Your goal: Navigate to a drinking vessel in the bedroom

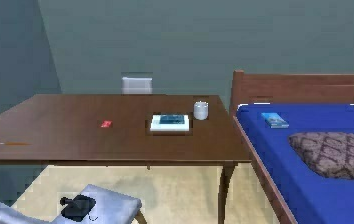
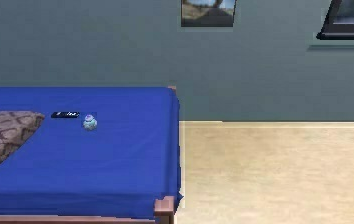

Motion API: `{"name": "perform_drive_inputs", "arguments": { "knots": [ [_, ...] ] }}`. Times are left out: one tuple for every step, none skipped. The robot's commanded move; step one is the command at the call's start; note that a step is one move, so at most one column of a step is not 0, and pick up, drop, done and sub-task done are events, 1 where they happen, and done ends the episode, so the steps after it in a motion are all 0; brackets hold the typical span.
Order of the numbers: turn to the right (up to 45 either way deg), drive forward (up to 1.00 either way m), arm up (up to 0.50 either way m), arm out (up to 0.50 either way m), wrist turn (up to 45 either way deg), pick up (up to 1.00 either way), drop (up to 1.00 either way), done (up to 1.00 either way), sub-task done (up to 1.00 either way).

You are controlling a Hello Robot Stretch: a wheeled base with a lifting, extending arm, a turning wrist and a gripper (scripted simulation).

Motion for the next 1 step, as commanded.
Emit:
{"name": "perform_drive_inputs", "arguments": {
  "knots": [
    [0.0,0.00,0.00,0.00,0.0,0.00,0.00,1.00,0.00]
  ]
}}
